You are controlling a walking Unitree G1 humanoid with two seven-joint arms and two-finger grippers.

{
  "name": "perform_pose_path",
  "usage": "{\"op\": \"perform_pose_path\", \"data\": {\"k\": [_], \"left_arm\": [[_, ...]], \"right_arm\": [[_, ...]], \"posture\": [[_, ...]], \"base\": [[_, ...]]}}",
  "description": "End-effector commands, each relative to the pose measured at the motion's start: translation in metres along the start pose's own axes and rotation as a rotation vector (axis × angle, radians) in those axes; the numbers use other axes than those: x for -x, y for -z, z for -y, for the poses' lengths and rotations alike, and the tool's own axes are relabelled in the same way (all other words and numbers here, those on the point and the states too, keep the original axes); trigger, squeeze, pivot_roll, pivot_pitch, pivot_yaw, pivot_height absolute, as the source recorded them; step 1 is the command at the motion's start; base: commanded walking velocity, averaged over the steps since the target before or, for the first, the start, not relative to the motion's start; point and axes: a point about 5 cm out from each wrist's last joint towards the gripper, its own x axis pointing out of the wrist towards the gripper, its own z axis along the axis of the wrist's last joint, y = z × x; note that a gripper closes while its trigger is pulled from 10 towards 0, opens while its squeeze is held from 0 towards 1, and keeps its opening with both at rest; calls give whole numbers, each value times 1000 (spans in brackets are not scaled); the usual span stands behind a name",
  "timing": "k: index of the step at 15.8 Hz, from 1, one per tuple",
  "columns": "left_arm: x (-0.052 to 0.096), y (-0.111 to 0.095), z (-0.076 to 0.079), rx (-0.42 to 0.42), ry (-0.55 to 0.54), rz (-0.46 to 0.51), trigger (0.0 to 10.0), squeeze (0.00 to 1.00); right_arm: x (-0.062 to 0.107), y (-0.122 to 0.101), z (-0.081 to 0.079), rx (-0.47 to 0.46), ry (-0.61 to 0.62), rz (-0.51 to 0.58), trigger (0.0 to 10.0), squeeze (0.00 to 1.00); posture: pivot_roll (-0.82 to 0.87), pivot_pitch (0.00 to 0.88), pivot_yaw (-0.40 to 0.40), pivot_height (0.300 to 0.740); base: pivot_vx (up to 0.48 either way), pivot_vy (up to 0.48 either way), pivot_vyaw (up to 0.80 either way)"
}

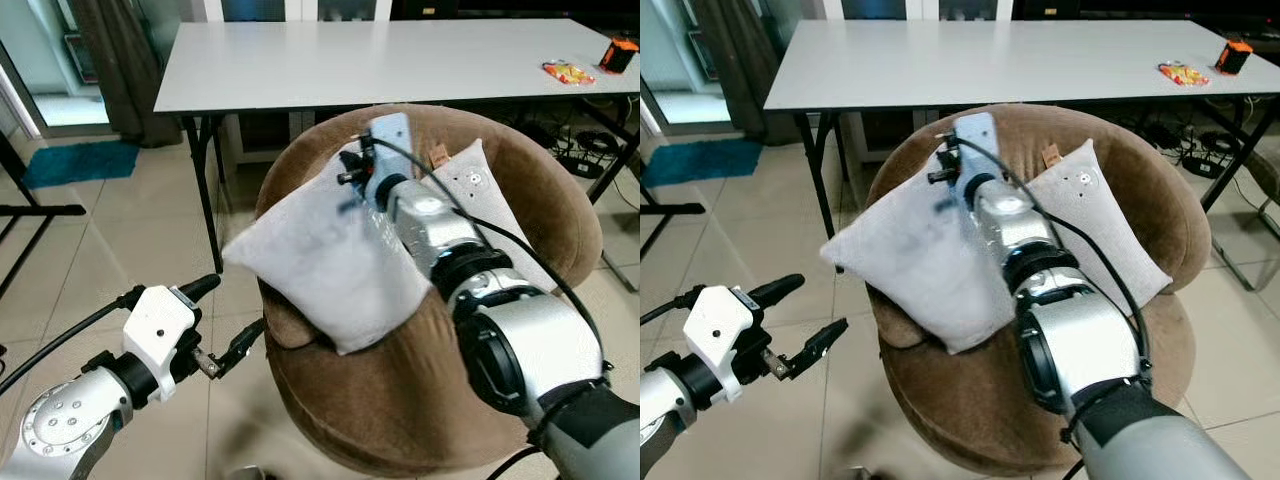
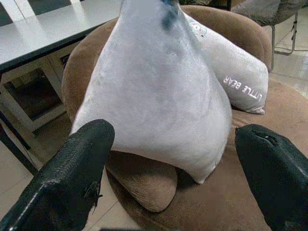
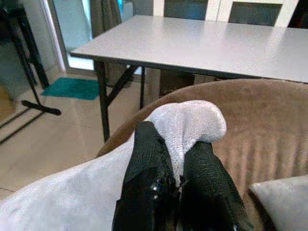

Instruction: Move the pillow to the sofa from floor

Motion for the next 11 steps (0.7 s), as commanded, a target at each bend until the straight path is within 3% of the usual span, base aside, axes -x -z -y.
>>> {"op": "perform_pose_path", "data": {"k": [1, 2, 3, 5, 6, 8, 9, 10, 11], "left_arm": [[0, -3, 3, -2, 3, 4, 10000, 0], [0, -3, 3, -1, 3, 4, 10000, 0], [-1, -3, 4, 0, 6, 6, 10000, 0], [-2, -4, 4, 0, 8, 9, 10000, 0], [-4, -4, 2, -5, 6, 10, 10000, 0], [-5, -4, 0, -10, 1, 8, 10000, 0], [-9, -2, -4, -30, -8, -1, 10000, 0], [-11, -2, -5, -37, -10, 2, 10000, 0], [-13, -4, -5, -41, -14, 10, 10000, 0]], "right_arm": [[-2, -15, 1, 19, 17, 48, 10000, 0], [-2, -12, -1, 37, 20, 36, 10000, 1000], [-1, -6, 1, 113, 57, 20, 10000, 1000], [0, -7, 7, 77, 99, 39, 10000, 1000], [2, -16, 18, 30, 155, 93, 10000, 1000], [3, -25, 25, 3, 190, 130, 10000, 1000], [5, -43, 36, -72, 224, 199, 10000, 1000], [6, -49, 40, -72, 244, 222, 10000, 1000], [7, -50, 44, -73, 266, 223, 10000, 847]], "posture": [[125, 0, -32, 740], [125, 0, -32, 740], [124, 0, -29, 740], [123, 0, -28, 740], [115, 0, -18, 740], [106, 0, -10, 740], [95, 0, 0, 740], [95, 0, 0, 740], [95, 0, -1, 740]], "base": [[0, 0, 0], [0, 0, 0], [0, 0, 0], [0, 0, 0], [0, 0, 0], [0, 0, 0], [0, 0, 0], [0, 0, 0], [0, 0, 0]]}}
